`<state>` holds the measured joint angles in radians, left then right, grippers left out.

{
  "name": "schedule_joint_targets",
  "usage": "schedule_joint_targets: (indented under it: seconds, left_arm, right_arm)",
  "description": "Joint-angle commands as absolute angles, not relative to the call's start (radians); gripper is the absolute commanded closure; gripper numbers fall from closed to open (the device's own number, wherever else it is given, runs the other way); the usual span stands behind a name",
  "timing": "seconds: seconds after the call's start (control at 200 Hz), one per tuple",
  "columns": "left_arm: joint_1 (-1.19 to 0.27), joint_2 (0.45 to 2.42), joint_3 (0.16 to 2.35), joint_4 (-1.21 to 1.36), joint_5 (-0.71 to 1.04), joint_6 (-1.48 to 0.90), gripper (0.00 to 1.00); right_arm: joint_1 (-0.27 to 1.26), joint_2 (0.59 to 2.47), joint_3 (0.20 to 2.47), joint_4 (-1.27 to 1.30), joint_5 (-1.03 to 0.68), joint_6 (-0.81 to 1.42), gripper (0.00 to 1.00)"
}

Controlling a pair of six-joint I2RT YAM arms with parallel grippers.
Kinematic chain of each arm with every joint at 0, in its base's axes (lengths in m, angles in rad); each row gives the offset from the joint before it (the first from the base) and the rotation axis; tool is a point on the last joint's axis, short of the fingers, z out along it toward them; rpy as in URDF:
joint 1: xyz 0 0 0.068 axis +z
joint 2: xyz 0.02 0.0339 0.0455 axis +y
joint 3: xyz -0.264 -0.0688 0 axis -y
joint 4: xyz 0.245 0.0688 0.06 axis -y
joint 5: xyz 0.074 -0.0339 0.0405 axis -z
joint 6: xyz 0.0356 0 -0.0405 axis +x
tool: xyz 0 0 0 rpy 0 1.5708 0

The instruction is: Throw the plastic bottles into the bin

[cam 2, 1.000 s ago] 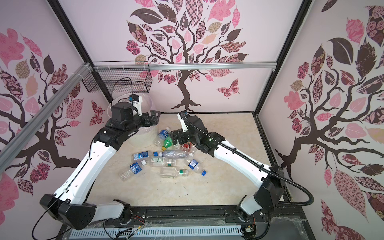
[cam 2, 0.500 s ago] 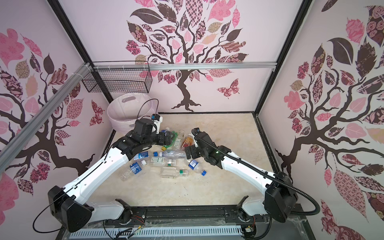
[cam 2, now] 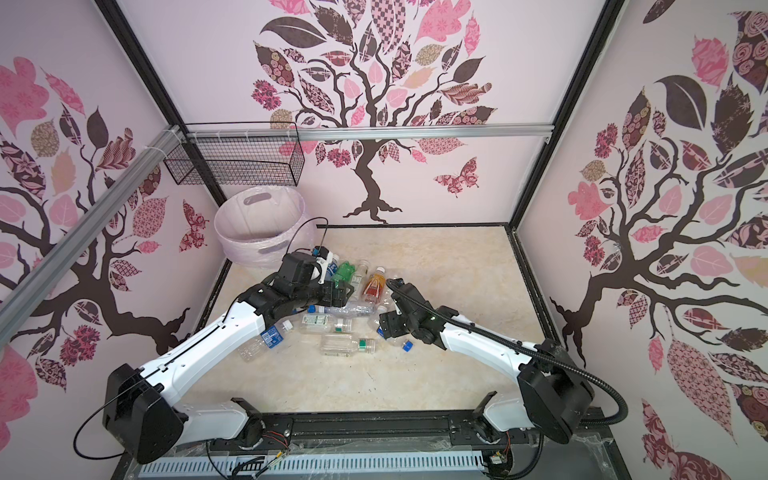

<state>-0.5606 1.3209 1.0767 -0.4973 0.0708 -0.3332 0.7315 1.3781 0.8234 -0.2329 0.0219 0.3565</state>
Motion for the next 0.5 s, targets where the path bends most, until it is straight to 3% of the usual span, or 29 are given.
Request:
schedule_joint_targets:
  seconds: [0.0,0.495]
  left_arm:
    - [-0.573,1.328,1.038,-0.445,0.083,-0.345,0.03]
    - [-0.594,1.357,1.058,-0.475,-0.047,-0.383,0.03]
  right_arm:
    - [0.73,1.43,0.816,-0.238,-0.015,0.374,0.15]
    - [0.73,1.548,0.773,-0.19,-0.045,0.4,0.24]
